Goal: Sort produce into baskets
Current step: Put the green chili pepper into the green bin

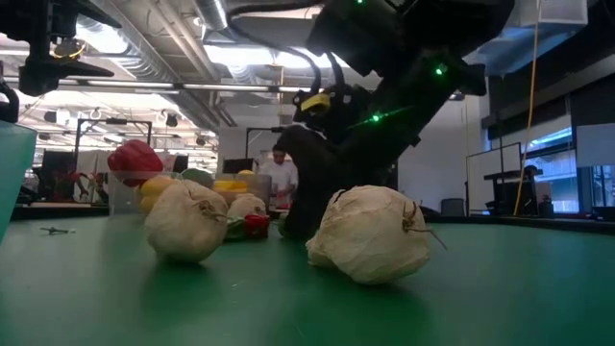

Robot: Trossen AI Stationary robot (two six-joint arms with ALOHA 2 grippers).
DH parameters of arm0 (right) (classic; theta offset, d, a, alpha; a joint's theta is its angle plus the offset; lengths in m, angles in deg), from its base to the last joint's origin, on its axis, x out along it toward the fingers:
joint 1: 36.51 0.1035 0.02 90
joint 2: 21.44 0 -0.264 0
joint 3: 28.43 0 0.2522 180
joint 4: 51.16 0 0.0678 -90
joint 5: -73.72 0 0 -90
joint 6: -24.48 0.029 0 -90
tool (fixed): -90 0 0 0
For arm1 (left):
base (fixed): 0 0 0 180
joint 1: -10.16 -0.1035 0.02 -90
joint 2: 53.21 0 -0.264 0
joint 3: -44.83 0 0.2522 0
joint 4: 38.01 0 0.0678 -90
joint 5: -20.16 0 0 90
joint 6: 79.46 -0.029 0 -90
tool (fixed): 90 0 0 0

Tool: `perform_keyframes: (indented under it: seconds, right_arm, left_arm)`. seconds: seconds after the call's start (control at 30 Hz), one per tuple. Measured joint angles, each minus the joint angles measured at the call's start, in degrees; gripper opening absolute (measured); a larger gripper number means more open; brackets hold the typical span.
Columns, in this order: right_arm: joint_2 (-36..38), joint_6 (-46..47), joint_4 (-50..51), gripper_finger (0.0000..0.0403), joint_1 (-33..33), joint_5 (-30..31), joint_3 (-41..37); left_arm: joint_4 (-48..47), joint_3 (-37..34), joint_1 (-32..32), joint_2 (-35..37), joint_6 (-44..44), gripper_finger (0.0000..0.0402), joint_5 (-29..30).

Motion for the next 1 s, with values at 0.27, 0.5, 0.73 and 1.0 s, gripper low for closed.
perform_keyframes:
  seconds: [0.27, 0.5, 0.73, 1.0]
  right_arm:
    - [0.0, -0.7, -1.9, 0.0182, -0.4, 0.3, -0.7]
    - [0.0, -1.5, -2.6, 0.0106, -0.7, -0.3, -0.7]
    - [0.5, -1.9, -2.6, 0.0053, -0.7, -1.2, -0.6]
    - [4.6, -3.7, -4.3, 0.0052, -0.3, -2.3, -0.6]
  left_arm:
    - [0.0, 0.0, 0.0, 0.0, 0.1, 0.0306, 0.0]
    - [0.0, 0.0, 0.0, 0.0, 0.6, 0.0306, 0.0]
    - [0.0, 0.0, 0.0, 0.0, 1.1, 0.0306, 0.0]
    - [0.0, 0.0, 0.0, 0.0, 1.2, 0.0306, 0.4]
